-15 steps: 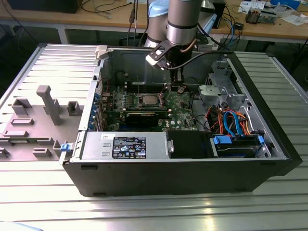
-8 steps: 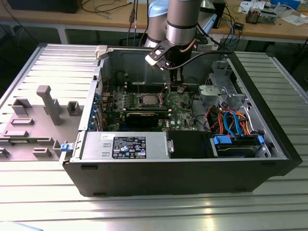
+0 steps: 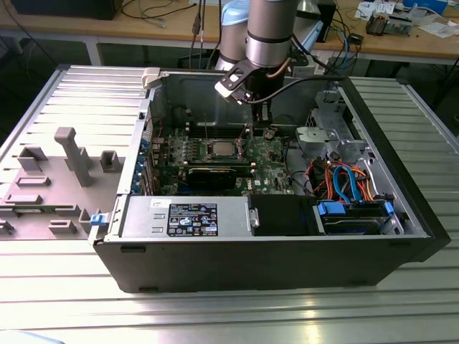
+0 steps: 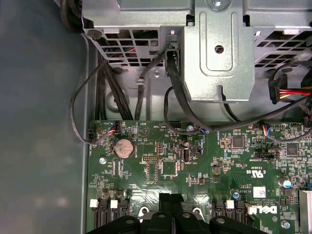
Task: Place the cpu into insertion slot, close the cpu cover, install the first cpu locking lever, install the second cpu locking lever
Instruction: 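Close the cpu cover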
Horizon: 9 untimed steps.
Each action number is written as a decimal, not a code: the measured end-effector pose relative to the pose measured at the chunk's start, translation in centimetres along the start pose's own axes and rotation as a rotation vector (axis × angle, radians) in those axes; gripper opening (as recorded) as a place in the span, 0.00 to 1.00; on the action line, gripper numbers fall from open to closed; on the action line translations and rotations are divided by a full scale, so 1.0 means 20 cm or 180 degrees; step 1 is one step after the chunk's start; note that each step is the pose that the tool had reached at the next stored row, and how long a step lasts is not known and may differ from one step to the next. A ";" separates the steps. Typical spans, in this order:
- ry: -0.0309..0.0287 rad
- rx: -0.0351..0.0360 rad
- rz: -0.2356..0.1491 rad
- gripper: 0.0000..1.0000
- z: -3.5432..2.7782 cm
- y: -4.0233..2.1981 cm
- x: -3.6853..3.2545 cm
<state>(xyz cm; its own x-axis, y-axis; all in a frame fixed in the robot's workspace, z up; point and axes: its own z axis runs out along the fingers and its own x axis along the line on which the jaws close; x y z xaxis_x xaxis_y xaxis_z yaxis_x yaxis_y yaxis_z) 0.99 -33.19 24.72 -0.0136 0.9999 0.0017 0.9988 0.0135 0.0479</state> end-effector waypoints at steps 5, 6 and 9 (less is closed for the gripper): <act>0.0000 0.0000 0.0000 0.11 0.000 -0.007 0.000; 0.0000 0.0000 0.0000 0.11 0.000 -0.009 0.000; 0.0000 0.0000 0.0000 0.11 0.001 -0.013 0.000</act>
<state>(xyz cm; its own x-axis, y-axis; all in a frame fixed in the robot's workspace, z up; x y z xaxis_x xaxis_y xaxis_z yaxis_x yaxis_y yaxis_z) 0.74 -33.19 24.70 -0.0137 0.9999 0.0017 0.9988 0.0136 0.0479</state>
